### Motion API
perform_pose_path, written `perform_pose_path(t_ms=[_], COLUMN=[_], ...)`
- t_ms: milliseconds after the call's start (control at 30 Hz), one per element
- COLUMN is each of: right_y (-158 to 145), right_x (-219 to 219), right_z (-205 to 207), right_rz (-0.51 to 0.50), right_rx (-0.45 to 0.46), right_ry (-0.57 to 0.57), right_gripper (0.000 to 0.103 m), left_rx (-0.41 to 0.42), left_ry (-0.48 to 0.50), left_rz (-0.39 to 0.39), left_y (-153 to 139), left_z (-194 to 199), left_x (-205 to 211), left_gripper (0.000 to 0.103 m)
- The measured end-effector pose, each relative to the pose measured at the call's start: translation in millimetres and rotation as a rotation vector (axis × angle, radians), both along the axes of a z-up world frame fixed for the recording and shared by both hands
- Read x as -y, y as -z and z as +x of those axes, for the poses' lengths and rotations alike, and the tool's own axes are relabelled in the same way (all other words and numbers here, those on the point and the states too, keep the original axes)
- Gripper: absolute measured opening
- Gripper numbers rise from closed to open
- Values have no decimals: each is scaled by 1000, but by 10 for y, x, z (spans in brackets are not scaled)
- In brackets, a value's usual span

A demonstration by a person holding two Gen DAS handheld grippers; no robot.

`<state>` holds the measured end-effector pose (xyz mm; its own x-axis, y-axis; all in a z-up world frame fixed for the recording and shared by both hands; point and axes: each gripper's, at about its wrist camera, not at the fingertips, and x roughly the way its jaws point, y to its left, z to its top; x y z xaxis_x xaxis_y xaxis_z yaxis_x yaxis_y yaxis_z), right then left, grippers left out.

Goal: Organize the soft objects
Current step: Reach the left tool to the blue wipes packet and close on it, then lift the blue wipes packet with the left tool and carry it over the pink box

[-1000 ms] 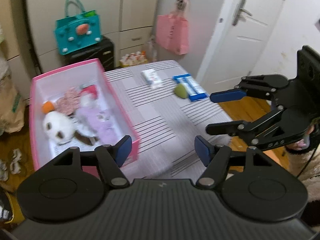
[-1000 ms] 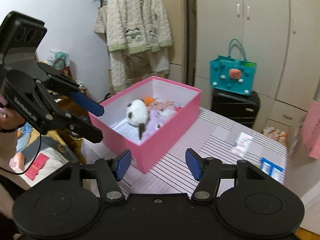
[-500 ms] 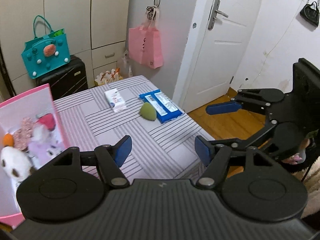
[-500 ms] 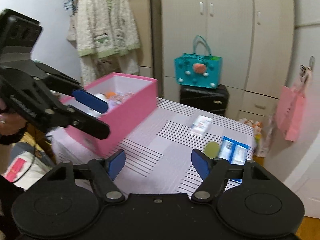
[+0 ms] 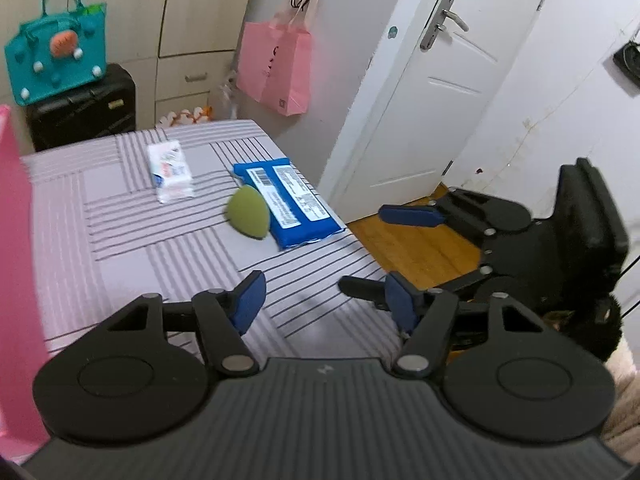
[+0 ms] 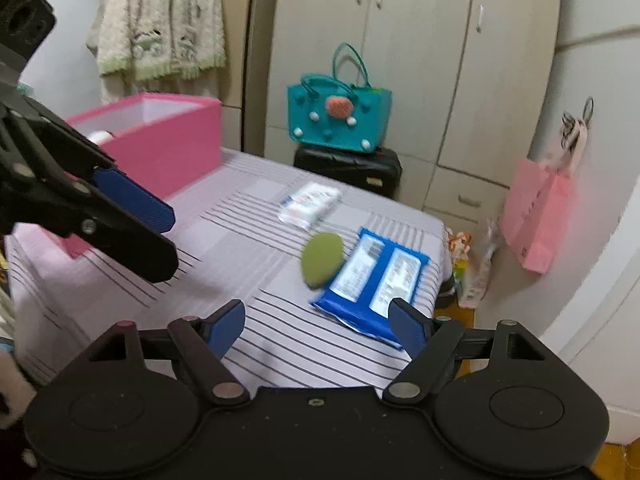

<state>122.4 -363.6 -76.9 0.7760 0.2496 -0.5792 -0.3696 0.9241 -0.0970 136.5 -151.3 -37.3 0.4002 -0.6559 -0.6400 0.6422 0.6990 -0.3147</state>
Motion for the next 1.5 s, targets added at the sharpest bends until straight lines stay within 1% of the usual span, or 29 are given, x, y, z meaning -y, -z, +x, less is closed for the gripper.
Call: perform_pose_path(t_ms=[67, 100, 167, 233, 333, 467, 633, 767, 933, 1033, 1133, 1200, 1267, 1300, 1367, 1500], right_y=[103, 151, 229, 294, 356, 422, 499, 550, 574, 585, 595, 596, 586, 584, 577, 570], right_x=[105, 163, 260, 313, 363, 402, 471, 544, 570, 573, 559, 549, 541, 529, 503, 489], right_z=[117, 176, 275, 357, 468, 603, 749, 827, 841, 847, 849, 843, 818, 797, 744, 656], right_rz=[23, 43, 77, 92, 89, 76, 77, 114, 114, 118, 126, 127, 134, 134, 127, 129], right_rx=[-24, -41, -66, -77, -76, -77, -92, -103, -80, -71, -67, -61, -55, -50, -41, -31], right_ry=[10, 14, 15, 12, -10, -44, -67, -85, -126, -148, -160, -152, -140, -135, -113, -70], right_gripper=[83, 83, 83, 83, 83, 83, 83, 85, 85, 86, 86, 83, 76, 74, 67, 60], left_rx=[-19, -28, -46, -61, -78, -84, -54, -34, -15, -28, -38, -32, -24, -25, -37, -31], left_ry=[7, 7, -2, -8, -21, -50, -87, -106, -132, -149, -159, -169, -183, -190, -190, -173], left_rz=[-23, -37, -63, -84, -91, -78, -62, -40, -23, -26, -50, -67, -75, -85, -101, -110], left_y=[108, 145, 235, 329, 452, 588, 685, 746, 803, 855, 895, 921, 934, 937, 945, 929], left_z=[81, 113, 198, 284, 402, 526, 614, 649, 675, 711, 725, 708, 677, 665, 666, 645], left_x=[96, 131, 202, 275, 392, 518, 616, 696, 746, 769, 778, 786, 787, 781, 752, 728], left_gripper=[56, 56, 49, 47, 43, 42, 42, 42, 42, 42, 42, 41, 41, 41, 41, 41])
